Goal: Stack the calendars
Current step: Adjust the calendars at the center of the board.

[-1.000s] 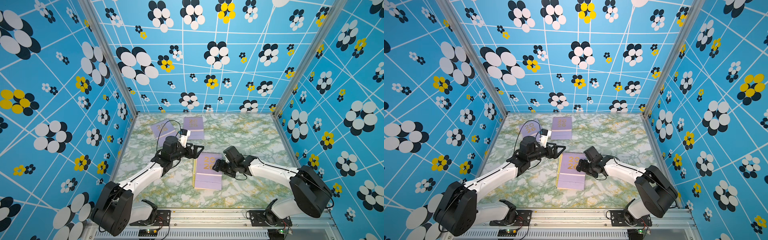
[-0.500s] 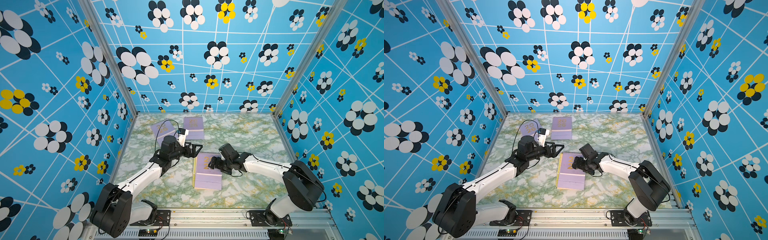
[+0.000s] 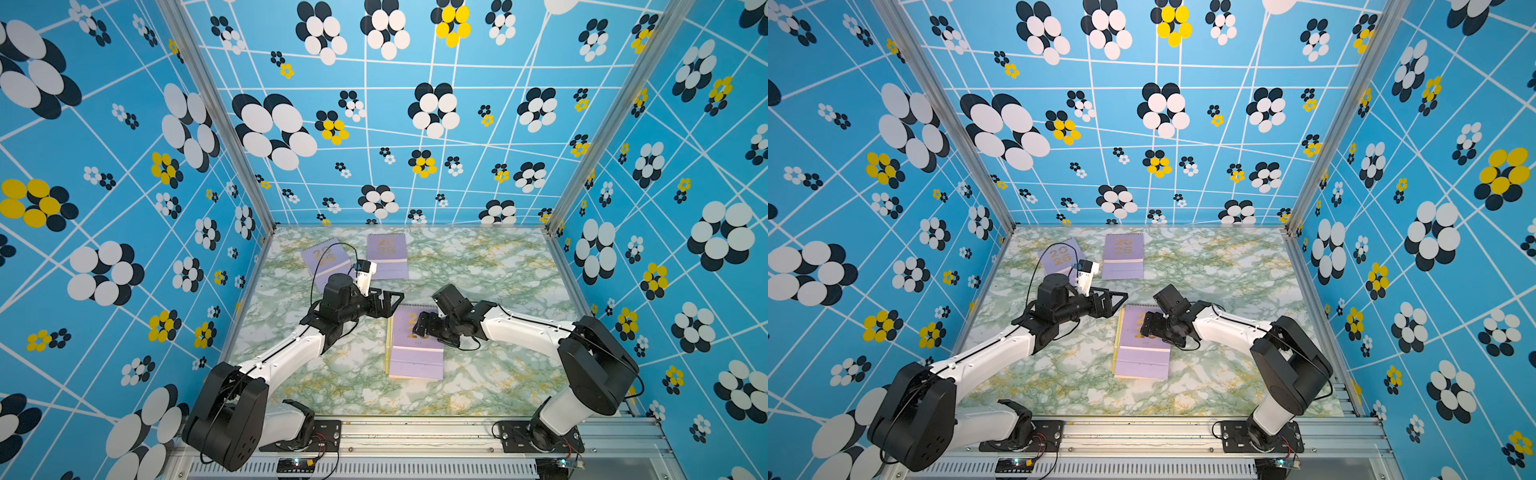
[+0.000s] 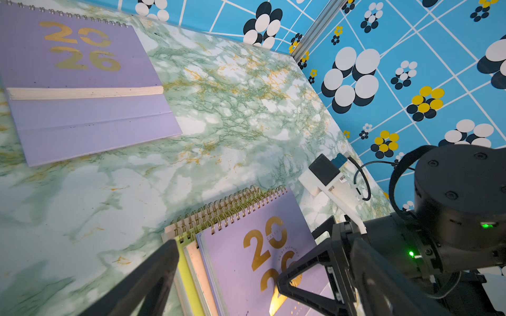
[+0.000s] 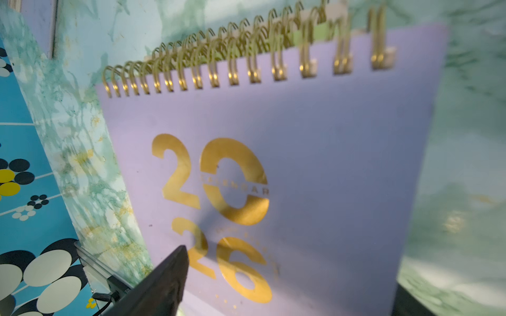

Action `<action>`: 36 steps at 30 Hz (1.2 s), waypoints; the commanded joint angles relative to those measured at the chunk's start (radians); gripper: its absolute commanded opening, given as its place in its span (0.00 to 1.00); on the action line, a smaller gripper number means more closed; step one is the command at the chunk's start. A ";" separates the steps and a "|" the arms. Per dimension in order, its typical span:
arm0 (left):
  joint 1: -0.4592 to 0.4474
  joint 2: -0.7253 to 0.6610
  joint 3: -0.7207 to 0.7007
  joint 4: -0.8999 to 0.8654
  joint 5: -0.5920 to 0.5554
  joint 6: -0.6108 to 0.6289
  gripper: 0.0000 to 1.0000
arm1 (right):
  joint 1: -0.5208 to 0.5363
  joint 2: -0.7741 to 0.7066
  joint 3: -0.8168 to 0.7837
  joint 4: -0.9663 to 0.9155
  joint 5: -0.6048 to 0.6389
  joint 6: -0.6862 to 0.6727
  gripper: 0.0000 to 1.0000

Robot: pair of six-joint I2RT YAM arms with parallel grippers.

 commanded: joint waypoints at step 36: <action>0.010 0.030 -0.024 0.056 0.022 -0.018 1.00 | 0.060 0.097 0.143 -0.132 0.065 0.009 0.94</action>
